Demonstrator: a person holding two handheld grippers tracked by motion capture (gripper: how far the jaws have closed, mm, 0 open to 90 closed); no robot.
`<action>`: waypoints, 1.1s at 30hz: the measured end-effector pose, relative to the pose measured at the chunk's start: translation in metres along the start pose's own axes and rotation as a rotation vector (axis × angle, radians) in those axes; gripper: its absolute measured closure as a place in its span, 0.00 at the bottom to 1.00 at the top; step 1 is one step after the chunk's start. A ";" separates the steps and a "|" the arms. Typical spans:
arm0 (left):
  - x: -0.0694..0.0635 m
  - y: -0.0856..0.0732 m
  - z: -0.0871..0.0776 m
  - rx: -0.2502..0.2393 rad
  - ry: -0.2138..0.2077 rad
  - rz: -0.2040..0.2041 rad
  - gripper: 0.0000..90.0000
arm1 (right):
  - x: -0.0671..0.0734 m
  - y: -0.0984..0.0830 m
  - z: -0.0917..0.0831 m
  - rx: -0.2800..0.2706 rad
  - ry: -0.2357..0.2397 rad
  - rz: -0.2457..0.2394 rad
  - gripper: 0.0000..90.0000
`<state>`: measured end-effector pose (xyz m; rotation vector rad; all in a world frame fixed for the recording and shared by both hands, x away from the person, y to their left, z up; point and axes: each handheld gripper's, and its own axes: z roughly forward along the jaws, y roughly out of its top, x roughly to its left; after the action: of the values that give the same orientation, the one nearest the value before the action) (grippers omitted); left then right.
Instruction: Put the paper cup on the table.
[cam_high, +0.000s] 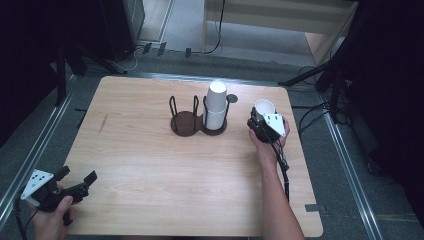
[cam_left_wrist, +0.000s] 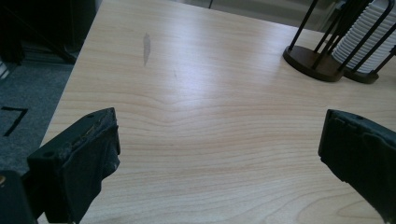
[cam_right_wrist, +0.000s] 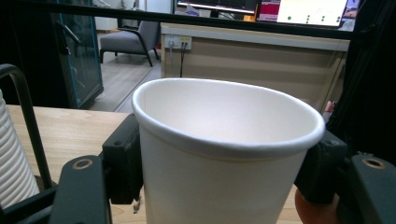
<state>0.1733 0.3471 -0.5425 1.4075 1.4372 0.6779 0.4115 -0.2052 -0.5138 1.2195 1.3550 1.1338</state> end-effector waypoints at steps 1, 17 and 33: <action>0.001 -0.001 0.001 0.002 -0.003 0.002 0.00 | 0.001 -0.001 0.001 0.003 0.001 0.001 0.34; 0.006 -0.005 0.003 0.001 -0.006 -0.013 0.00 | -0.003 -0.014 0.015 0.048 -0.006 0.034 0.33; 0.006 -0.005 0.005 0.005 -0.006 -0.019 0.00 | -0.015 -0.022 0.022 0.157 -0.026 0.073 0.31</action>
<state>0.1764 0.3511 -0.5505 1.3964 1.4465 0.6576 0.4312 -0.2207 -0.5368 1.4024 1.4106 1.0740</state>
